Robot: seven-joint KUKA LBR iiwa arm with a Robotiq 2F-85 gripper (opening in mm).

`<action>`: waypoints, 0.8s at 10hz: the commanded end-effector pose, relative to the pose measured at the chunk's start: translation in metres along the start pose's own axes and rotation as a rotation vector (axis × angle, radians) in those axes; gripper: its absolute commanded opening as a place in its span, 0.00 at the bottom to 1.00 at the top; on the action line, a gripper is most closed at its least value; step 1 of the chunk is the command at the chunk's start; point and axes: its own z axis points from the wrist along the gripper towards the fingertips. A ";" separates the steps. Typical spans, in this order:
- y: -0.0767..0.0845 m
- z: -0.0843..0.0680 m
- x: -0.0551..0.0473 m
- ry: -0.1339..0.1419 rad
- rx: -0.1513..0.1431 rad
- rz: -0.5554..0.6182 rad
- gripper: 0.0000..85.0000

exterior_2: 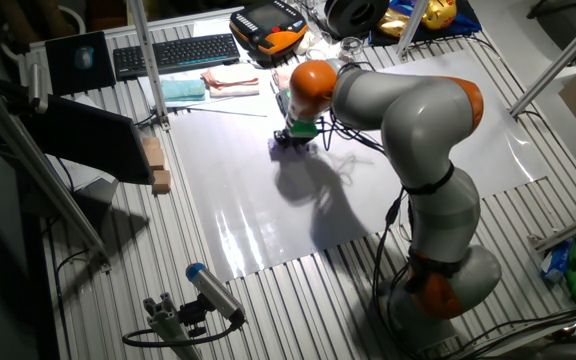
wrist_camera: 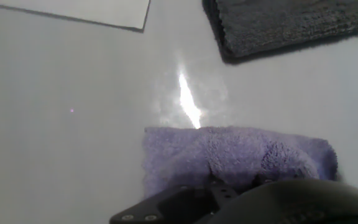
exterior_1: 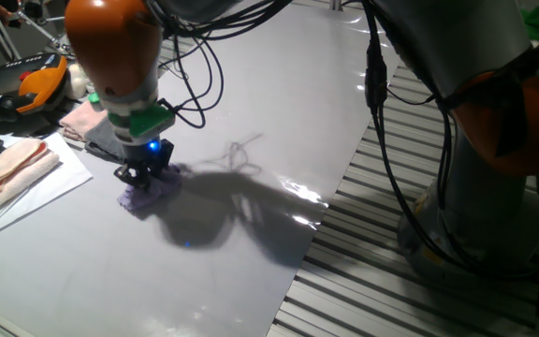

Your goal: Clean the table with a cloth

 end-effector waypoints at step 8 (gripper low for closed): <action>0.010 -0.007 0.045 0.025 0.030 0.065 0.00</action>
